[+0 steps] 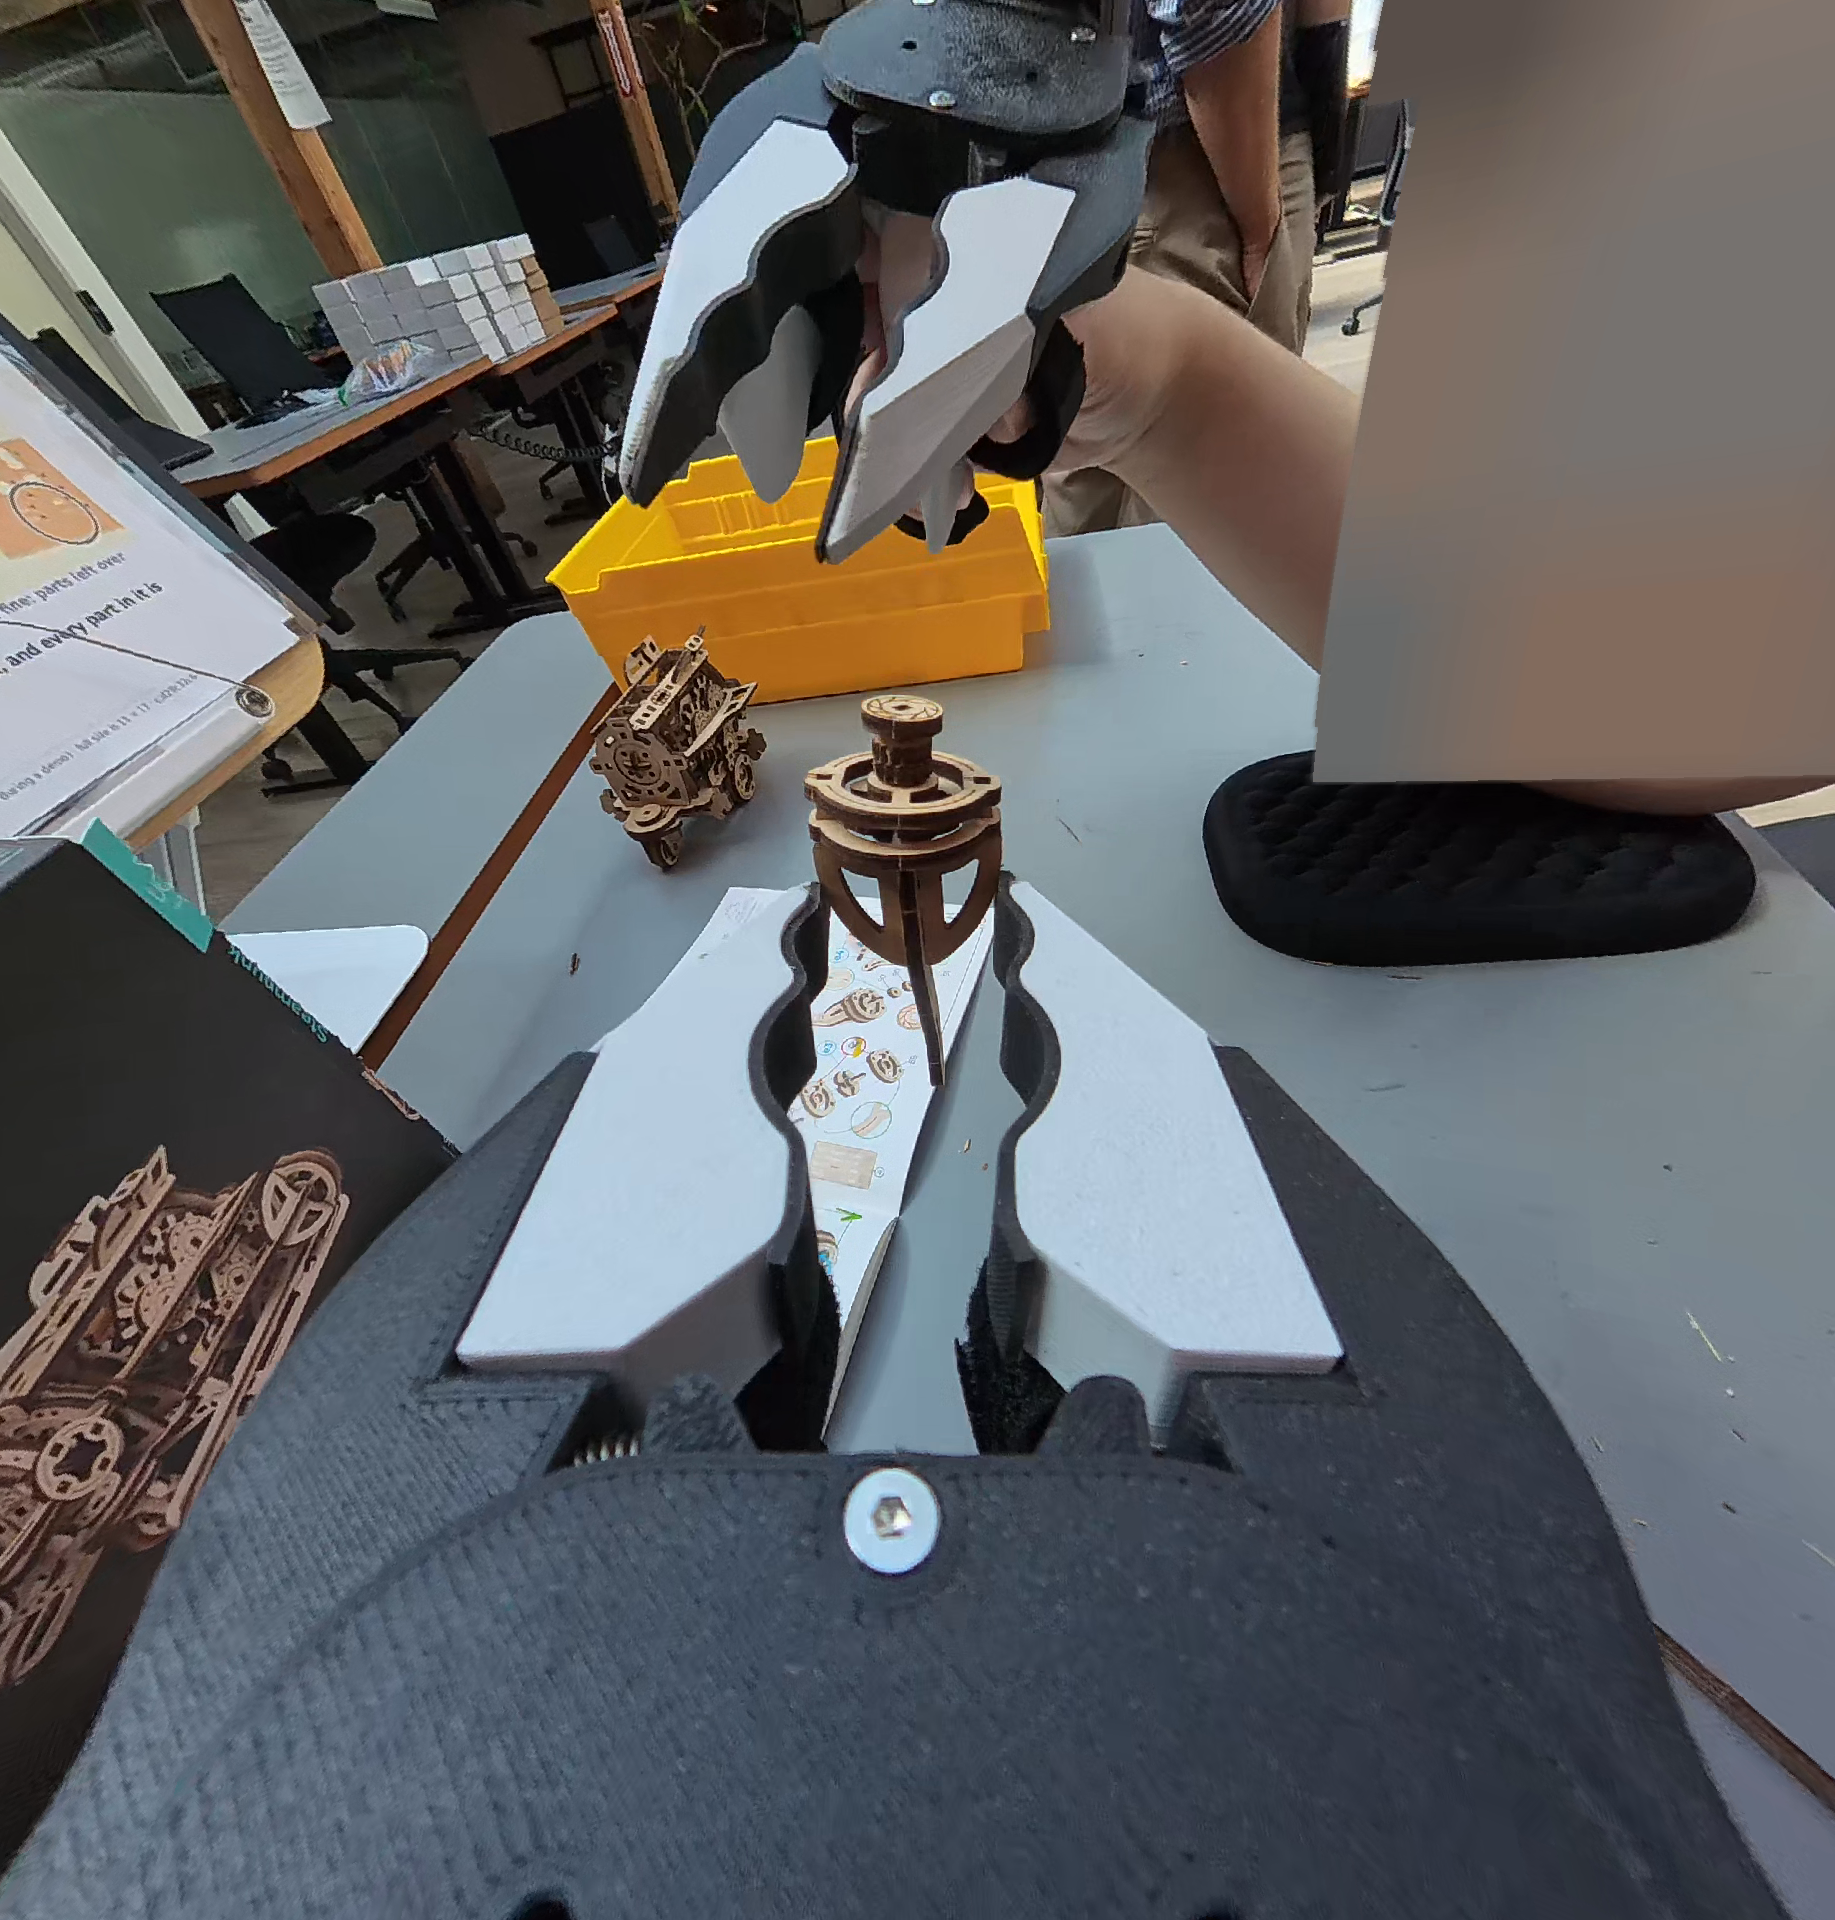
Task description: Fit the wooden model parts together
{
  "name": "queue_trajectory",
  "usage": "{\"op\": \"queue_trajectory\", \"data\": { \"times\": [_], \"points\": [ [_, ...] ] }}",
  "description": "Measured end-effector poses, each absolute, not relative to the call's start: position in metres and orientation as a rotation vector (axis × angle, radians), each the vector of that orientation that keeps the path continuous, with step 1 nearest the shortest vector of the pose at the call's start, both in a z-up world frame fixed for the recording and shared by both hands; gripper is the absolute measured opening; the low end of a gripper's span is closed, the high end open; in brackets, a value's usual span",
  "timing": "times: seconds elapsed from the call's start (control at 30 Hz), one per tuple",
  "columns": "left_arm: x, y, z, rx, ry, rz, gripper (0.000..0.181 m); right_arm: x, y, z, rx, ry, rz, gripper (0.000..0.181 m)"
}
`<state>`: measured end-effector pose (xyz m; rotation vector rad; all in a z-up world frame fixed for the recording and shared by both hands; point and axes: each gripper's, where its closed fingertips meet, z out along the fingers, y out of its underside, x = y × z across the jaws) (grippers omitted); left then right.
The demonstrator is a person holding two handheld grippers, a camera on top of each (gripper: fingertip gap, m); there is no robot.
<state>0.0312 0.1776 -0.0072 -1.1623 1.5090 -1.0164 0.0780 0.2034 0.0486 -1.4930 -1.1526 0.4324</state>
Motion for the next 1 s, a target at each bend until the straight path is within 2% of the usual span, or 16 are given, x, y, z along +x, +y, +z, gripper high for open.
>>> {"op": "queue_trajectory", "data": {
  "times": [0.37, 1.0],
  "points": [
    [0.034, 0.174, -0.025, -1.148, 1.589, -0.952, 0.029, 0.06, 0.174, 0.037, -1.582, -1.344, 0.382, 0.037],
    [0.036, 0.164, -0.02, -1.09, 1.648, -0.841, 0.029, 0.024, 0.16, 0.016, -1.572, -1.533, 0.37, 0.034]
  ]
}}
